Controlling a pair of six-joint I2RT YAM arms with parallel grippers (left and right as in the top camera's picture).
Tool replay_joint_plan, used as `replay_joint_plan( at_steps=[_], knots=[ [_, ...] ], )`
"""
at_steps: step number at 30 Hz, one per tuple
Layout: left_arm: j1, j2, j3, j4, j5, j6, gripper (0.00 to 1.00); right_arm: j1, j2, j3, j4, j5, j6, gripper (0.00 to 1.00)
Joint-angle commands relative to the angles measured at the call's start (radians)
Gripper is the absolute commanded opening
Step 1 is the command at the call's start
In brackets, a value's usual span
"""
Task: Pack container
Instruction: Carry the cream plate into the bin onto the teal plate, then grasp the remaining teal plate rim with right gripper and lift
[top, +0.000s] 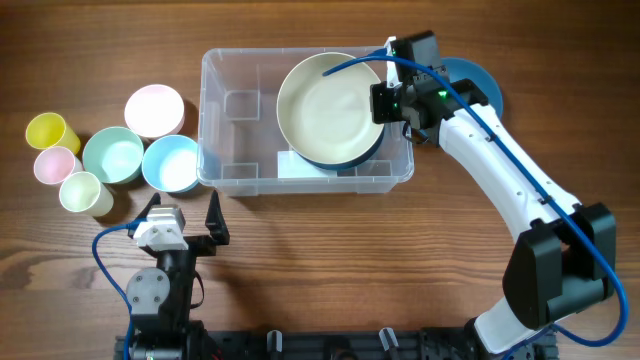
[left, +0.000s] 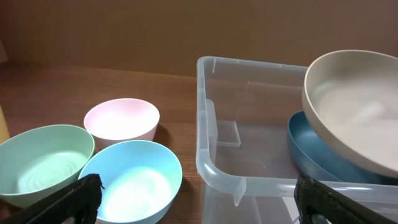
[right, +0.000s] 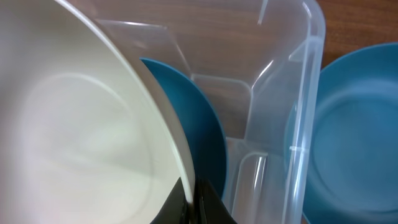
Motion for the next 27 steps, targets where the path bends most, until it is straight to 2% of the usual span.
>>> replay_joint_plan(
  at_steps=[1,2,3,5,11,15,20,25,27],
  knots=[
    [-0.005,-0.001,-0.009,0.004,0.015,0.016,1.0,0.001,0.005,0.031,0.013,0.025,-0.02,0.08],
    [-0.005,-0.001,-0.009,0.004,0.015,0.016,1.0,0.002,0.005,0.031,0.013,0.024,-0.019,0.18],
    [-0.005,-0.001,-0.009,0.004,0.015,0.016,1.0,0.002,0.005,0.031,0.016,0.024,-0.019,0.33],
    [-0.005,-0.001,-0.009,0.004,0.015,0.016,1.0,0.002,0.002,0.032,0.018,0.02,-0.035,0.55],
    [-0.005,-0.001,-0.009,0.004,0.015,0.016,1.0,-0.004,-0.093,0.05,-0.013,0.035,-0.014,0.57],
    [-0.005,-0.001,-0.009,0.004,0.015,0.016,1.0,-0.059,-0.189,0.132,-0.185,0.183,0.113,0.58],
    [-0.005,-0.001,-0.009,0.004,0.015,0.016,1.0,-0.252,-0.26,0.15,-0.35,0.223,0.216,0.62],
    [-0.005,-0.001,-0.009,0.004,0.015,0.016,1.0,-0.51,-0.21,0.146,-0.415,0.049,0.197,0.62],
    [-0.005,-0.001,-0.009,0.004,0.015,0.016,1.0,-0.556,-0.161,0.141,-0.414,-0.022,0.19,0.62]
  ],
)
